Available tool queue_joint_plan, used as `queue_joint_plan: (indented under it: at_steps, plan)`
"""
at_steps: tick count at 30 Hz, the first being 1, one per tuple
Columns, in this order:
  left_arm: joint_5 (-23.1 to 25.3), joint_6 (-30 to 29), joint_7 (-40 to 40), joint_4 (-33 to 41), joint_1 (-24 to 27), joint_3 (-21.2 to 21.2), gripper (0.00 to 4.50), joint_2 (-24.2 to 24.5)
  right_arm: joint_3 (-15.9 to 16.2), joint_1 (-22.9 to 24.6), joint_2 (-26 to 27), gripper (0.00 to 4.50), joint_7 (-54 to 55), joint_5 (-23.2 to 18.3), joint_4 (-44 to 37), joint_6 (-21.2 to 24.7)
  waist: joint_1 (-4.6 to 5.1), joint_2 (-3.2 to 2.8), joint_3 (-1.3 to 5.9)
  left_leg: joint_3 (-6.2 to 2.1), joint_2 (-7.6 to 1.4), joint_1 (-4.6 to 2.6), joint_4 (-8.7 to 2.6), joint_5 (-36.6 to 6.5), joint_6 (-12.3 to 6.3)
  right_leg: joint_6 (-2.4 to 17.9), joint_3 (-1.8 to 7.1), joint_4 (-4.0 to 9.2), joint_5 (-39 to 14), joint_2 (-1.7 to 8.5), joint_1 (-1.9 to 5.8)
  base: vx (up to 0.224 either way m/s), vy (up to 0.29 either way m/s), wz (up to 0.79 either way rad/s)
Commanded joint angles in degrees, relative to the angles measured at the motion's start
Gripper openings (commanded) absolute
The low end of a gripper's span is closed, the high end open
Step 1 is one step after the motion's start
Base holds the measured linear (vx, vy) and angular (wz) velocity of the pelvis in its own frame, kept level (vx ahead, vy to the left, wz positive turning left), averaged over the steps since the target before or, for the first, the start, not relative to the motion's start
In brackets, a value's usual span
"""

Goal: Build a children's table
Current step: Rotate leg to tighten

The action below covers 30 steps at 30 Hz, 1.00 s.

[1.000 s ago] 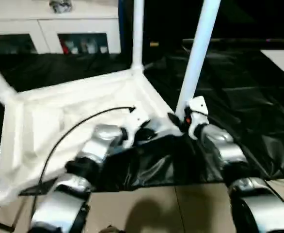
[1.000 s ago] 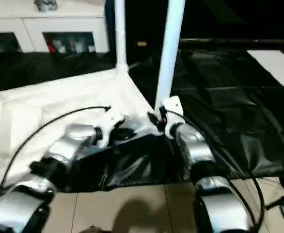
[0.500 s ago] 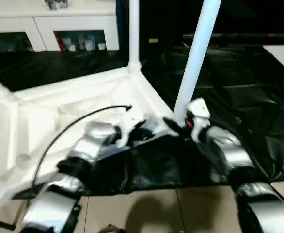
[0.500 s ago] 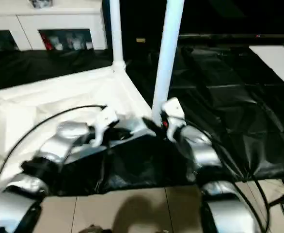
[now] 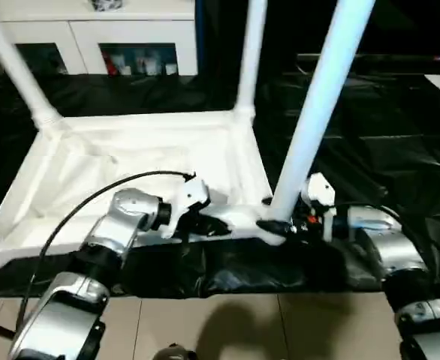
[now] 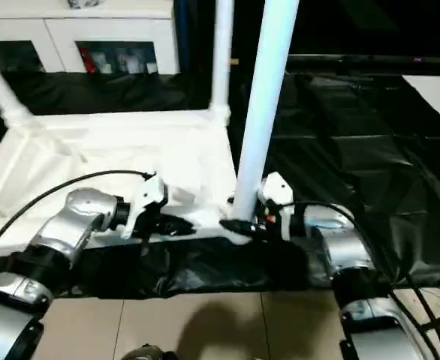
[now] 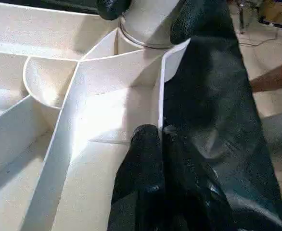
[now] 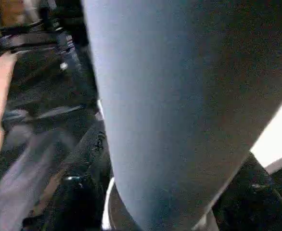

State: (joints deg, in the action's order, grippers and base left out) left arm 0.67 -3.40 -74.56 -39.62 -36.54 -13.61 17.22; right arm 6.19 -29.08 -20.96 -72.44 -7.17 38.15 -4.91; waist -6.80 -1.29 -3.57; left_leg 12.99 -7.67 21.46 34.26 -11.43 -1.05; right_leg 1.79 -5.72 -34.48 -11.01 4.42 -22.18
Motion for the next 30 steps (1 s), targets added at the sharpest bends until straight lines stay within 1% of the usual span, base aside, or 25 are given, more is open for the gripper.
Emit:
queue_joint_plan:
  at_steps: [1, 2, 3, 4, 7, 11, 12, 13, 14, 15, 16, 18, 19, 21, 22, 23, 24, 25, 26, 27, 28, 30]
  plan:
    - [-1.48, 0.85, 1.49, 2.04, -1.31, 0.74, 0.00, -0.32, 5.99, 2.16, 0.62, 2.29, -6.56, 1.05, -1.54, 1.49, 0.05, 0.52, 3.89, -3.67, -7.44, -1.25, -4.16, -10.00, -3.20, 14.22, 4.48, 3.89, -10.09, 7.22, 2.24, 0.000, 0.000, 0.00]
    - [-1.51, 0.80, 1.25, 1.99, -1.31, 0.77, 0.00, -0.15, 6.30, 2.35, 0.31, 2.29, -7.28, 1.08, -2.02, 1.90, -0.05, 0.60, 3.91, -3.66, -7.41, -1.24, -4.11, -9.92, -3.32, 14.11, 4.49, 3.90, -10.18, 7.26, 2.29, 0.000, 0.000, 0.00]
    - [-1.56, 0.67, 0.99, 2.00, -1.29, 0.78, 0.00, -0.01, 6.59, 2.56, 0.10, 2.11, -8.00, 0.94, -2.50, 2.47, -0.05, 0.63, 3.87, -3.69, -7.40, -1.19, -4.14, -9.70, -3.44, 14.05, 4.49, 3.92, -10.14, 7.23, 2.29, 0.000, 0.000, 0.00]
    - [-1.58, 0.59, 0.94, 2.09, -1.25, 0.78, 0.00, 0.04, 6.75, 2.77, 0.04, 2.03, -8.27, 0.81, -2.93, 2.84, -0.08, 0.64, 3.89, -3.72, -7.44, -1.16, -4.11, -9.67, -3.48, 13.99, 4.46, 3.93, -10.44, 7.28, 2.30, 0.000, 0.000, 0.00]
    - [-1.72, 0.44, 1.16, 2.48, -1.06, 0.75, 0.00, 0.02, 7.00, 3.36, 0.40, 1.98, -8.37, 0.62, -3.94, 3.91, -0.21, 0.65, 3.90, -3.76, -7.46, -1.17, -4.12, -9.59, -3.38, 13.69, 4.46, 3.98, -11.13, 7.28, 2.30, 0.000, 0.000, 0.00]
    - [-1.22, 0.54, 6.32, 2.37, -1.33, 1.86, 0.00, -1.89, 5.34, 2.86, 3.03, 1.96, -2.04, 0.98, -1.92, 4.60, -0.18, 0.59, 3.89, -3.78, -7.42, -1.18, -4.12, -9.65, -3.03, 13.63, 4.43, 4.07, -11.53, 7.28, 2.23, 0.000, 0.000, 0.00]
    - [-0.78, 0.40, 9.11, 1.95, -1.75, 2.29, 0.00, -2.67, 4.43, 2.04, 4.22, 1.96, 2.27, 1.85, 0.03, 4.47, 0.03, 0.54, 3.70, -3.86, -7.49, -1.23, -4.29, -10.85, -2.37, 13.53, 4.48, 4.24, -13.12, 7.27, 2.04, 0.000, 0.000, 0.00]
    - [-0.68, 0.36, 9.75, 1.85, -1.84, 2.38, 0.00, -2.85, 4.22, 1.84, 4.49, 1.96, 3.28, 2.07, 0.48, 4.44, 0.14, 0.49, 3.61, -3.94, -7.46, -1.35, -4.37, -11.85, -1.80, 13.42, 4.44, 4.46, -14.61, 7.34, 1.99, 0.000, 0.000, 0.00]
    - [0.00, -0.07, 13.41, 1.39, -2.38, 2.78, 0.00, -4.03, 2.89, 0.42, 6.36, 1.96, 10.20, 3.33, 3.55, 4.69, 0.51, 0.56, 3.43, -4.15, -7.43, -1.48, -4.52, -14.00, -0.53, 12.89, 4.43, 4.83, -18.02, 7.46, 2.06, 0.000, 0.000, 0.00]
    - [0.25, -0.64, 14.89, 1.35, -2.58, 2.93, 0.00, -4.61, 2.38, -0.32, 7.21, 1.96, 13.84, 4.08, 5.09, 4.83, 1.05, 0.47, 3.26, -4.34, -7.45, -1.80, -4.72, -15.84, 1.04, 12.55, 4.53, 5.09, -20.65, 7.52, 1.71, 0.000, 0.000, 0.00]
    - [0.55, -1.41, 16.85, 1.32, -2.83, 3.18, 0.00, -5.37, 1.79, -1.10, 8.26, 1.96, 17.69, 4.74, 6.78, 4.47, 1.37, 0.41, 3.31, -4.64, -7.34, -1.69, -4.72, -16.95, 1.93, 11.83, 4.46, 5.24, -22.49, 7.71, 2.09, 0.000, 0.000, 0.00]
    - [1.21, -3.01, 20.88, 1.33, -3.36, 3.60, 0.00, -6.93, 0.62, -2.40, 10.38, 1.96, 23.87, 5.20, 9.28, 5.21, 1.93, 0.42, 3.37, -4.60, -7.44, -1.73, -4.87, -17.23, 2.27, 11.64, 4.67, 5.23, -21.38, 7.58, 1.91, 0.000, 0.000, 0.00]
    - [1.21, -3.01, 20.88, 1.33, -3.36, 3.60, 0.00, -6.93, 0.62, -2.40, 10.38, 1.95, 23.87, 5.20, 9.28, 5.21, 2.10, 0.42, 3.40, -4.56, -7.42, -1.79, -4.89, -17.16, 2.39, 11.79, 4.69, 5.16, -20.55, 7.47, 1.84, 0.000, 0.000, 0.00]
    - [1.67, -5.21, 26.25, 1.29, -4.24, 4.28, 0.00, -9.39, -0.76, -4.43, 13.74, 1.95, 32.50, 5.62, 12.33, 6.85, 2.52, 0.43, 3.46, -4.32, -7.23, -1.71, -4.80, -15.79, 2.05, 12.91, 4.85, 4.90, -17.13, 7.38, 1.81, 0.000, 0.000, 0.00]
    - [1.72, -5.56, 27.28, 1.23, -4.43, 4.40, 0.00, -9.86, -1.10, -4.92, 14.39, 1.95, 34.39, 5.65, 13.00, 7.29, 2.59, 0.61, 3.52, -4.25, -7.01, -1.72, -4.63, -15.60, 1.71, 12.87, 4.82, 5.08, -17.24, 7.41, 1.90, 0.000, 0.000, 0.00]
    - [1.76, -6.18, 29.21, 1.16, -4.84, 4.58, 0.00, -10.89, -1.80, -6.02, 15.82, 1.95, 38.28, 5.72, 14.50, 8.15, 2.53, 0.60, 3.51, -4.23, -6.98, -1.64, -4.55, -15.18, 1.52, 12.88, 4.86, 5.06, -17.18, 7.54, 1.98, 0.000, 0.000, 0.00]
    - [1.85, -6.20, 29.85, 1.28, -4.92, 4.46, 0.00, -11.47, -2.02, -6.62, 16.69, 1.95, 39.84, 6.03, 15.39, 7.60, 2.62, 0.55, 3.53, -4.23, -6.93, -1.54, -4.53, -14.49, 1.23, 12.75, 4.81, 5.08, -17.10, 7.46, 2.02, 0.000, 0.000, 0.00]
    - [1.93, -6.17, 30.19, 1.38, -4.94, 4.37, 0.00, -11.85, -2.14, -7.01, 17.25, 1.95, 40.75, 6.26, 15.98, 7.08, 2.64, 0.54, 3.58, -4.19, -6.95, -1.61, -4.49, -14.32, 1.07, 12.69, 4.81, 5.10, -16.93, 7.48, 1.95, 0.000, 0.000, 0.00]
    - [2.07, -5.74, 29.78, 1.50, -4.86, 4.03, 0.00, -12.06, -2.30, -7.13, 17.82, 1.95, 39.70, 5.82, 16.08, 6.56, 2.67, 0.60, 3.63, -4.09, -6.84, -1.45, -4.41, -13.73, 0.51, 12.68, 4.80, 5.07, -16.10, 7.44, 2.09, 0.000, 0.000, 0.00]
    - [2.21, -5.25, 29.35, 1.57, -4.73, 3.72, 0.00, -12.13, -2.54, -7.23, 18.15, 2.51, 39.38, 5.60, 16.11, 5.92, 2.60, 0.57, 3.67, -4.04, -6.86, -1.37, -4.34, -12.99, -0.17, 12.70, 4.81, 4.96, -14.86, 7.43, 2.18, 0.000, 0.000, 0.00]
    - [2.30, -4.95, 29.09, 1.61, -4.65, 3.54, 0.00, -12.17, -2.71, -7.29, 18.33, 2.65, 39.20, 5.44, 16.13, 5.55, 2.56, 0.58, 3.74, -3.99, -6.94, -1.35, -4.34, -12.13, -0.73, 12.91, 4.78, 4.72, -13.22, 7.31, 2.19, 0.000, 0.000, 0.00]
    - [2.25, -3.96, 28.16, 1.78, -4.28, 3.12, 0.00, -11.86, -3.55, -7.47, 18.15, 2.73, 38.54, 4.44, 16.19, 5.88, 2.62, 0.57, 3.77, -3.93, -6.97, -1.27, -4.36, -11.47, -1.43, 13.44, 4.71, 4.46, -11.42, 7.20, 2.28, 0.000, 0.000, 0.00]
